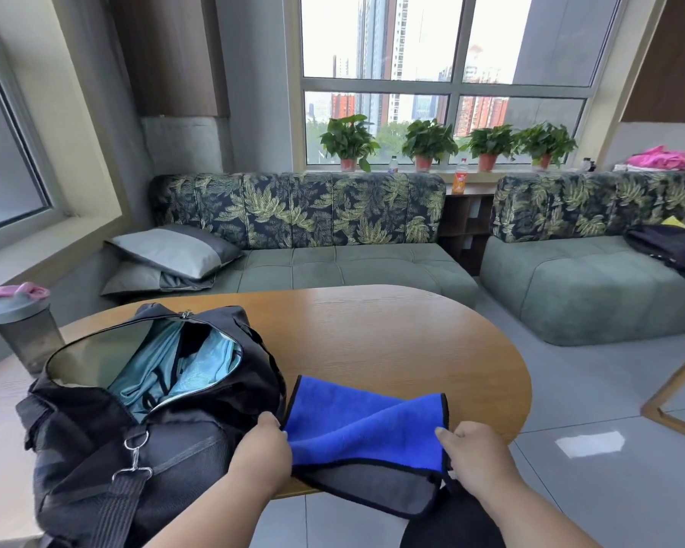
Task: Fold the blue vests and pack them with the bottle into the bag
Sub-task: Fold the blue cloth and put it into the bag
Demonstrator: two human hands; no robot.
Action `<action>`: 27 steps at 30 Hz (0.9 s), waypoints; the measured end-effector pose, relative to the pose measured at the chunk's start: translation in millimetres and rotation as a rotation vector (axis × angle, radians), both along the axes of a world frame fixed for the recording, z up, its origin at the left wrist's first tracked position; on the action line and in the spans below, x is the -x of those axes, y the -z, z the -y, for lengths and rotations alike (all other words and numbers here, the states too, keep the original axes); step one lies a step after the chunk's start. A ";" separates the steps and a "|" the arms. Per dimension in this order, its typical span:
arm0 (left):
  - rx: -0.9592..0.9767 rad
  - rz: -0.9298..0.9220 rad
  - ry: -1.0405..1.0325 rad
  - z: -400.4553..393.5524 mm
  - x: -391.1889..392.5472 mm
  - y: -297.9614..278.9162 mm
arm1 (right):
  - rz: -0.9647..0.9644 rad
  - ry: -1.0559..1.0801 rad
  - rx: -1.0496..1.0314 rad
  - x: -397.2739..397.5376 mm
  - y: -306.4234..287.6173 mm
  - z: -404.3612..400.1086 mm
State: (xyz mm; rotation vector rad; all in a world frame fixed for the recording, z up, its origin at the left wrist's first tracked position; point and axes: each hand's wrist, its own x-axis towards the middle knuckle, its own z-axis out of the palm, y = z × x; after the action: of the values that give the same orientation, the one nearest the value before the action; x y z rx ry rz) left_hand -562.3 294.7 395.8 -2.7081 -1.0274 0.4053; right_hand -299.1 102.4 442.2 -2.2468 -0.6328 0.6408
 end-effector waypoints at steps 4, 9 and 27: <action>0.029 -0.107 -0.134 -13.1 -1.0 -5.5 | -0.092 0.023 -0.078 -0.9 -5.0 3.0; 0.188 0.313 -0.399 -11.1 -9.9 -11.7 | -0.030 -0.081 0.115 1.5 2.1 5.6; 0.637 1.015 -0.709 -1.0 -12.0 -7.7 | 0.189 -0.059 0.062 -44.7 8.4 -41.9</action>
State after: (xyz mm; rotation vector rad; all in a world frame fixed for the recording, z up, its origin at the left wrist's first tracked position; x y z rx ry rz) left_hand -550.3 295.7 403.6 -2.9638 -2.4917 -0.8035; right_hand -254.4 144.3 433.7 -2.3727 -0.7847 0.4857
